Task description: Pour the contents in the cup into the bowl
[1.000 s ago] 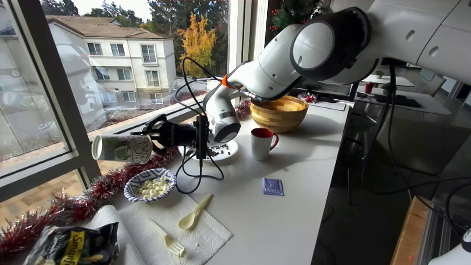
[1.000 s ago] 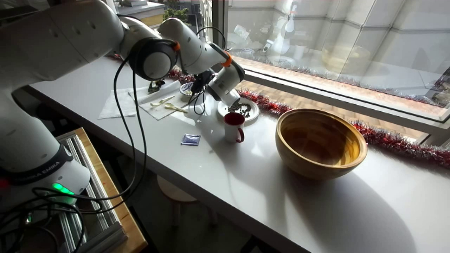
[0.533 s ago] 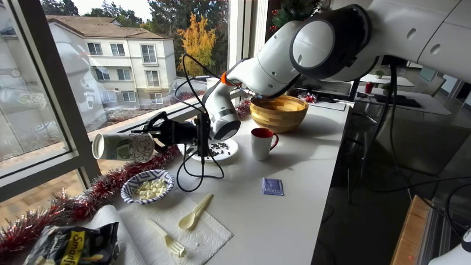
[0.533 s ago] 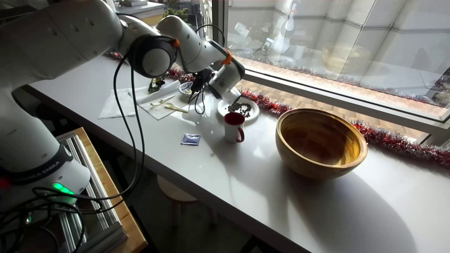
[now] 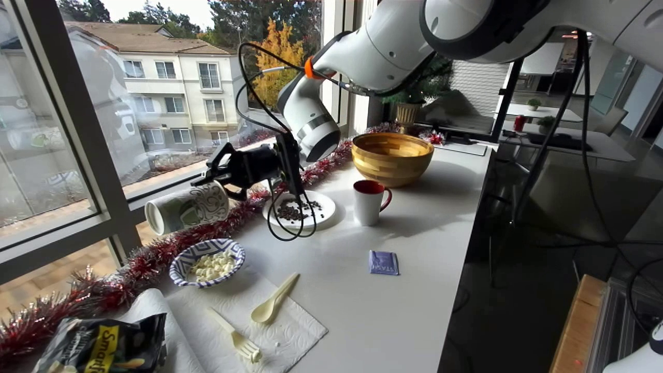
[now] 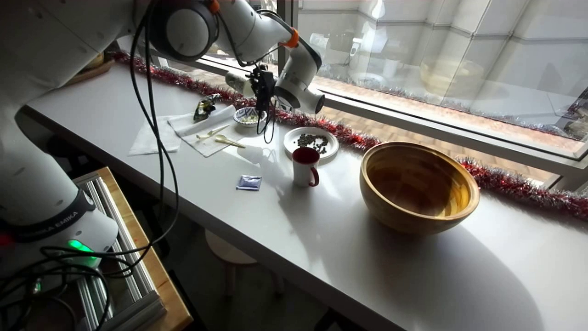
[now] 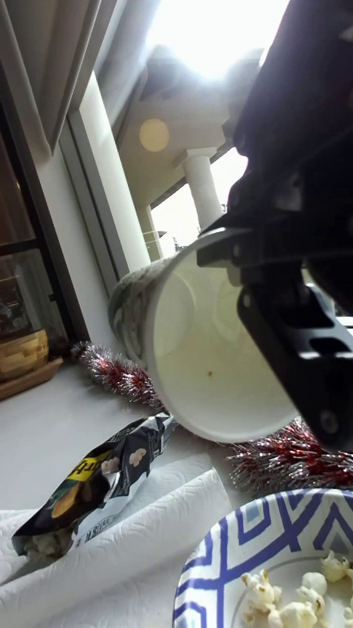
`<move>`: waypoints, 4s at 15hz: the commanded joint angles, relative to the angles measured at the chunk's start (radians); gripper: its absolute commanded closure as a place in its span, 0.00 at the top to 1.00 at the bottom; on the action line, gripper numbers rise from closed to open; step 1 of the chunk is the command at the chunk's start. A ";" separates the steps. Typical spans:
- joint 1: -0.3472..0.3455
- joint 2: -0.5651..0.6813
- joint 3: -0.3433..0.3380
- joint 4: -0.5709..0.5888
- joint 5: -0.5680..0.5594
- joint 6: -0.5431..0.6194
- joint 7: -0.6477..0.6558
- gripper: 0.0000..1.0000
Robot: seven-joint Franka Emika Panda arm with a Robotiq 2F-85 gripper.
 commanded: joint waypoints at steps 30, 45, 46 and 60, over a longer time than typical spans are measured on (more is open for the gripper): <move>0.271 -0.641 0.080 -0.708 -0.350 1.266 0.212 0.01; 0.194 -0.654 0.140 -0.735 0.007 1.364 -0.217 0.01; 0.209 -0.666 0.127 -0.761 -0.044 1.374 -0.136 0.01; 0.469 -0.709 -0.201 -0.942 -0.713 1.376 0.573 0.01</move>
